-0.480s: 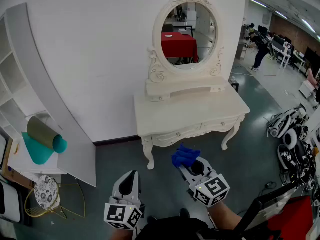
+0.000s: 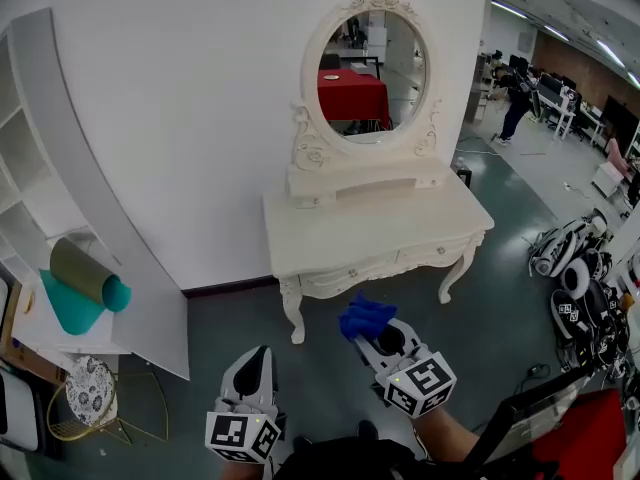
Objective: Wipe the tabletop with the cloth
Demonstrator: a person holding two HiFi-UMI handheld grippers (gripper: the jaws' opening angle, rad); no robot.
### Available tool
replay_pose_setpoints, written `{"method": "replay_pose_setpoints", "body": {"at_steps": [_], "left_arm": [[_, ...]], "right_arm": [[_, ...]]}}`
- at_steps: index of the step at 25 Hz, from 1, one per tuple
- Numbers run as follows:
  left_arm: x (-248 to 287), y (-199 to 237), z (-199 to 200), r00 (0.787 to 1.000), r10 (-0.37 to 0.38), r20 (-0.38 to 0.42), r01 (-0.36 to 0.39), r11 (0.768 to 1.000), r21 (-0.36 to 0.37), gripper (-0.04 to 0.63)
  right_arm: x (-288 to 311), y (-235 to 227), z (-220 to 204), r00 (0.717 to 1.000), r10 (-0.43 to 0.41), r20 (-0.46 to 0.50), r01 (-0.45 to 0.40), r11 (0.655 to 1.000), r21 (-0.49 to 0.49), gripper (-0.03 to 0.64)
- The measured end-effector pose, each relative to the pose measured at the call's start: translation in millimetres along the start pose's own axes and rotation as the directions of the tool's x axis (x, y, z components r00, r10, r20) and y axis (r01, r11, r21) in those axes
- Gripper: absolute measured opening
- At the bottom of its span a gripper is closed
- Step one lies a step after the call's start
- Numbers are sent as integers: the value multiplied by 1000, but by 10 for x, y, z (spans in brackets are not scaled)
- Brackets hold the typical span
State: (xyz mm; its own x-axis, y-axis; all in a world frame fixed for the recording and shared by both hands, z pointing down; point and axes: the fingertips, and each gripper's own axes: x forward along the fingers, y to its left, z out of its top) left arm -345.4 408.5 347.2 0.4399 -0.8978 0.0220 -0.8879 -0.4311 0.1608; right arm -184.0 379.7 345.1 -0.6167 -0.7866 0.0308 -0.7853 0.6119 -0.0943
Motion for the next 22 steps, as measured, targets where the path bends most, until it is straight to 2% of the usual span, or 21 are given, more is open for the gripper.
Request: {"method": "replay_pose_setpoints", "body": {"at_steps": [4,22], "left_arm": [[-22,67,-5,1000,-5,-1,5,1000,-4,6],[-207,634,-43,998,-64,11,65,997,-38,6]], "right_arm": [[25,28,20,1000,-5,15,5,1000,27,123],[371,514,-65,999,-39,0,39,999,9,123]]}}
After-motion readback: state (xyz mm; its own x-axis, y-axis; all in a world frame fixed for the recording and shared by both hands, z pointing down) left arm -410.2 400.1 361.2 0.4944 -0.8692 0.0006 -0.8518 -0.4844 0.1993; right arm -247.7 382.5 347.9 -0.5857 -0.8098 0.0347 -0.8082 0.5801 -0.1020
